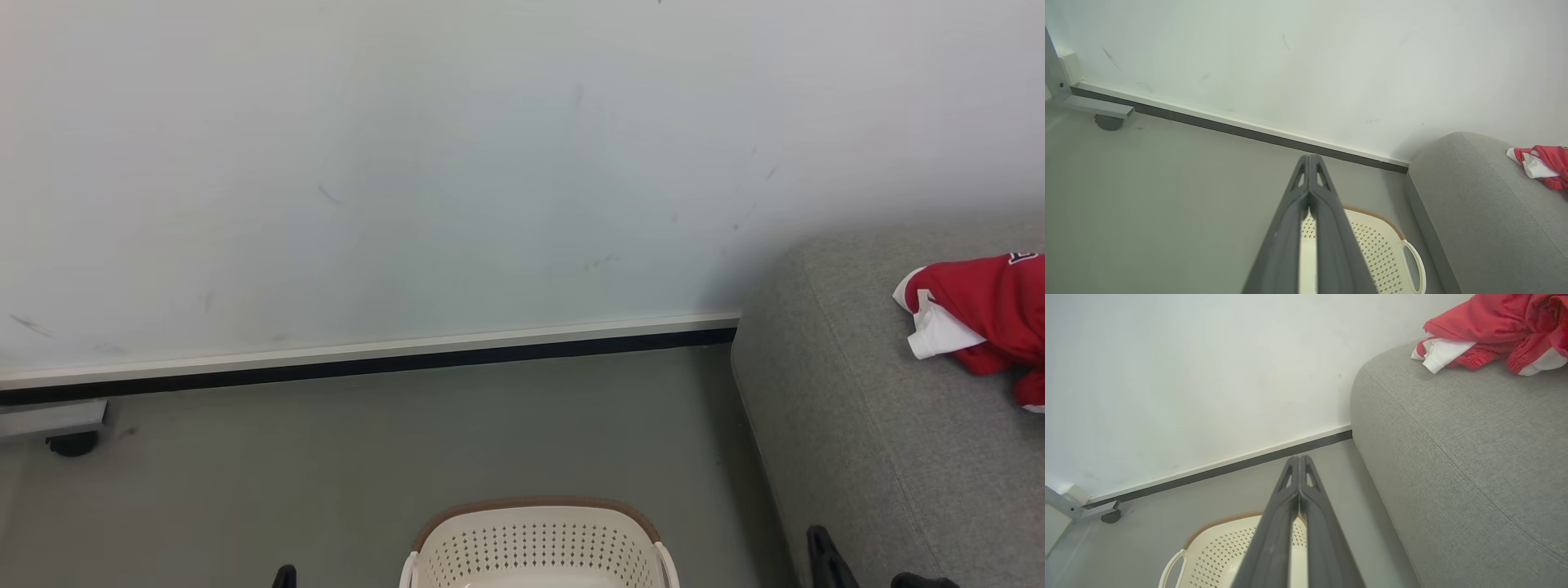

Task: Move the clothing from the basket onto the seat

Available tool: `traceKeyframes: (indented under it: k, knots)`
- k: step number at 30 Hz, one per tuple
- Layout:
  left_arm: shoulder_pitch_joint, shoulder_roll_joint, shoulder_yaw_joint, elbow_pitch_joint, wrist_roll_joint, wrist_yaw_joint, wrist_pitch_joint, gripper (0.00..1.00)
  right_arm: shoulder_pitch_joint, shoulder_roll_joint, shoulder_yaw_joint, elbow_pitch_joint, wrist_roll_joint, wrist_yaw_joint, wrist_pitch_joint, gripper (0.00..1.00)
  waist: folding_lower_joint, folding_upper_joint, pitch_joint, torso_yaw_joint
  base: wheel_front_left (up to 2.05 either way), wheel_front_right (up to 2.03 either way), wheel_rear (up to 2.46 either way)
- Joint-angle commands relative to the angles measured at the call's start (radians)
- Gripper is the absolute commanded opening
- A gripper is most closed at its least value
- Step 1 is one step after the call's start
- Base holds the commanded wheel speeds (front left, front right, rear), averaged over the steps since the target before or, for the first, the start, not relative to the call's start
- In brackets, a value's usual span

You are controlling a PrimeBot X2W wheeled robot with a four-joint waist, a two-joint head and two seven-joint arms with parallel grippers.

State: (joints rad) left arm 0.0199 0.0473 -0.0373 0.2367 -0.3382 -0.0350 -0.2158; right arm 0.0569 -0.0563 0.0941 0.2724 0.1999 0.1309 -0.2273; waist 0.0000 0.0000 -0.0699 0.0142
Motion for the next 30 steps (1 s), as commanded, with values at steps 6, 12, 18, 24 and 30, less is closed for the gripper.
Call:
traceKeyframes:
  k: [6, 12, 18, 24, 30]
  knots:
    - [-0.035, 0.002, 0.004, -0.01, -0.134, -0.013, 0.028, 0.0, -0.008, -0.013, -0.024, -0.037, 0.16, 0.0, 0.026, 0.0, 0.0, 0.0, 0.004, -0.001, 0.0, 0.0, 0.0]
    - [-0.046, 0.002, 0.004, -0.007, -0.235, -0.021, 0.052, 0.0, -0.006, -0.018, -0.042, -0.051, 0.278, 0.0, 0.047, 0.0, 0.0, 0.0, 0.008, -0.002, 0.0, 0.0, 0.0]
    - [-0.057, 0.002, 0.005, -0.005, -0.329, -0.027, 0.074, 0.0, -0.004, -0.023, -0.059, -0.065, 0.387, 0.0, 0.068, 0.0, 0.0, 0.0, 0.011, -0.002, 0.0, 0.0, 0.0]
    - [-0.065, 0.003, 0.006, -0.002, -0.418, -0.034, 0.095, 0.0, -0.002, -0.026, -0.076, -0.077, 0.488, 0.0, 0.087, 0.0, 0.0, 0.0, 0.015, -0.003, 0.0, 0.0, 0.0]
    - [-0.074, 0.003, 0.007, 0.0, -0.487, -0.039, 0.112, 0.0, 0.0, -0.028, -0.091, -0.087, 0.567, 0.0, 0.104, 0.0, 0.0, 0.0, 0.018, -0.004, 0.0, 0.0, 0.0]
